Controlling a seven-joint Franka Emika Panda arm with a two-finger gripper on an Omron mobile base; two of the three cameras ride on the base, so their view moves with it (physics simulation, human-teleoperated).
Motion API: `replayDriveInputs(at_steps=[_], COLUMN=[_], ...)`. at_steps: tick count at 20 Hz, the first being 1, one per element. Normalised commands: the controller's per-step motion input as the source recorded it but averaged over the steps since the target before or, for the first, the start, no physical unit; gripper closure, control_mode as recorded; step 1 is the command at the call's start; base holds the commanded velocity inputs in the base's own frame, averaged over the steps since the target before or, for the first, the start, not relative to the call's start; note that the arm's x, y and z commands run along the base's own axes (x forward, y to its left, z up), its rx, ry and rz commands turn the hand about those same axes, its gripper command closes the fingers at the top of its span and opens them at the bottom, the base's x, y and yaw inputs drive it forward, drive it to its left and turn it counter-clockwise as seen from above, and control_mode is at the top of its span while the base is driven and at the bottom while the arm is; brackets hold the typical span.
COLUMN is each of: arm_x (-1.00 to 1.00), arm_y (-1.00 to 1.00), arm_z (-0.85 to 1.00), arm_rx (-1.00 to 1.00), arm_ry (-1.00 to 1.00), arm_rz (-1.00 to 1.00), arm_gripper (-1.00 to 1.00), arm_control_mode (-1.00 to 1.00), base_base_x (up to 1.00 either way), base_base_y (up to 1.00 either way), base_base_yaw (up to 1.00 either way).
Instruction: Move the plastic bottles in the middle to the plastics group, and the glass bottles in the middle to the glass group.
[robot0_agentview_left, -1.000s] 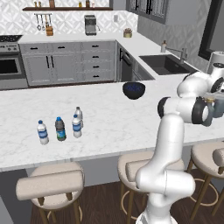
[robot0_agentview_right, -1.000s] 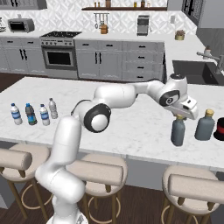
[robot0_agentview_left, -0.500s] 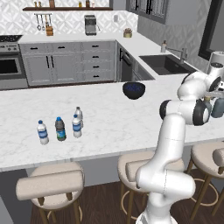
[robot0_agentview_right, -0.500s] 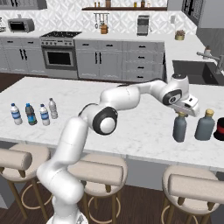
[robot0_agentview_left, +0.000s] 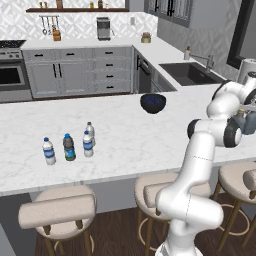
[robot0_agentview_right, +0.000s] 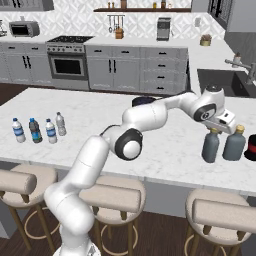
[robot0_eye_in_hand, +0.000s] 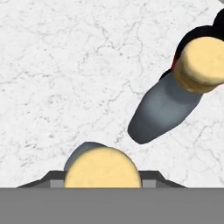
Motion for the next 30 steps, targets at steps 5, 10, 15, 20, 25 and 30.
replayDriveInputs(at_steps=[5, 10, 15, 20, 25, 30], arm_x=[-0.14, -0.23, -0.11, -0.01, 0.00, -0.01], arm_y=[-0.04, 0.09, 0.10, 0.16, 0.00, 0.00], arm_z=[0.06, -0.33, -0.38, -0.09, 0.00, 0.00], arm_rx=[0.00, 0.00, -0.01, -0.07, -0.13, -0.10], arm_ry=[0.00, 0.00, 0.00, -0.08, -0.20, -0.05], arm_rz=[0.00, 0.00, 0.00, 0.00, 0.00, 0.00], arm_gripper=[1.00, 1.00, 1.00, 1.00, 1.00, 1.00], arm_control_mode=[-1.00, -1.00, -1.00, -1.00, -1.00, -1.00], base_base_x=[0.00, 0.00, 0.00, 0.00, 0.00, 0.00], base_base_y=[0.00, 0.00, 0.00, 0.00, 0.00, 0.00], base_base_yaw=[0.00, 0.00, 0.00, 0.00, 0.00, 0.00])
